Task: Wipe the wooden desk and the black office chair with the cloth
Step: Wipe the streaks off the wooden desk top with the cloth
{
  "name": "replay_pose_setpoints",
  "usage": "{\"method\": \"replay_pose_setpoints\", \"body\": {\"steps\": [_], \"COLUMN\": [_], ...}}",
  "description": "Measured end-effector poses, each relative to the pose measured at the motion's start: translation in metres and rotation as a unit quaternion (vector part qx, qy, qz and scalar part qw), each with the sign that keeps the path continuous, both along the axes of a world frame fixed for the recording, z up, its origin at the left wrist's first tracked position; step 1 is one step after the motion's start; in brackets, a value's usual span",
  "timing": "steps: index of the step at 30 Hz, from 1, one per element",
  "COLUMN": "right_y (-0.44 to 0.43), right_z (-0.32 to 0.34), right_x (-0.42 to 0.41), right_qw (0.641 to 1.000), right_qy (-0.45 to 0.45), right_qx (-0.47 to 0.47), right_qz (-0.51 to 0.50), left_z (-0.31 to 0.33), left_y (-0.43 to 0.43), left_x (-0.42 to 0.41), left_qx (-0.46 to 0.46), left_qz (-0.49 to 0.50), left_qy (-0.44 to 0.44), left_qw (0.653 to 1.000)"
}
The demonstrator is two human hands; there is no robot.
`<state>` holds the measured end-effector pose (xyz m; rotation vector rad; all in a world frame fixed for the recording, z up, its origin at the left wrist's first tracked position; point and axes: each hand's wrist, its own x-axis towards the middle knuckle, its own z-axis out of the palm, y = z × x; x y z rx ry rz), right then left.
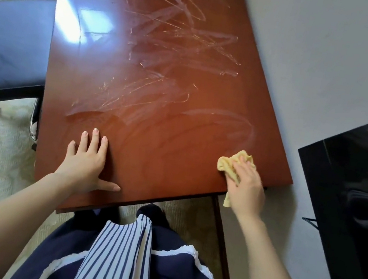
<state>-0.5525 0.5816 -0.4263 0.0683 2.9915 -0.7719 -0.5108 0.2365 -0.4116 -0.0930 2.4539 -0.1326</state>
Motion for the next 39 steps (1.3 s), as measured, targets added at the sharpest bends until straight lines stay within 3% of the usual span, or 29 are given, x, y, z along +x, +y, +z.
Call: {"method": "replay_pose_setpoints", "body": {"steps": [9, 14, 19, 22, 29, 33, 39], "right_y": [-0.035, -0.084, -0.096, -0.080, -0.027, 0.008, 0.018], "right_z": [-0.004, -0.006, -0.007, -0.005, -0.003, -0.001, 0.002], "right_x": [-0.059, -0.052, -0.021, -0.003, 0.022, -0.008, -0.075], "right_qw": [0.983, 0.996, 0.998, 0.996, 0.993, 0.973, 0.946], "right_qy": [-0.018, -0.018, -0.020, -0.018, -0.012, -0.026, -0.036], "right_qx": [-0.007, -0.009, -0.005, -0.002, -0.005, -0.002, 0.028], "right_qz": [-0.181, -0.083, 0.062, 0.090, -0.116, -0.229, -0.322], "left_z": [0.003, 0.003, 0.000, -0.003, -0.009, -0.008, -0.002], "left_y": [0.026, 0.043, 0.062, 0.068, 0.061, 0.057, 0.055], "left_x": [-0.005, -0.016, -0.038, -0.050, -0.054, -0.060, -0.064], "left_qx": [0.000, 0.047, 0.072, 0.076, 0.063, 0.056, 0.037], "left_qz": [0.076, 0.032, -0.068, -0.124, -0.186, -0.212, -0.230], "left_qy": [0.050, 0.123, 0.113, 0.104, 0.077, 0.074, 0.044], "left_qw": [0.996, 0.991, 0.989, 0.984, 0.978, 0.973, 0.971]}}
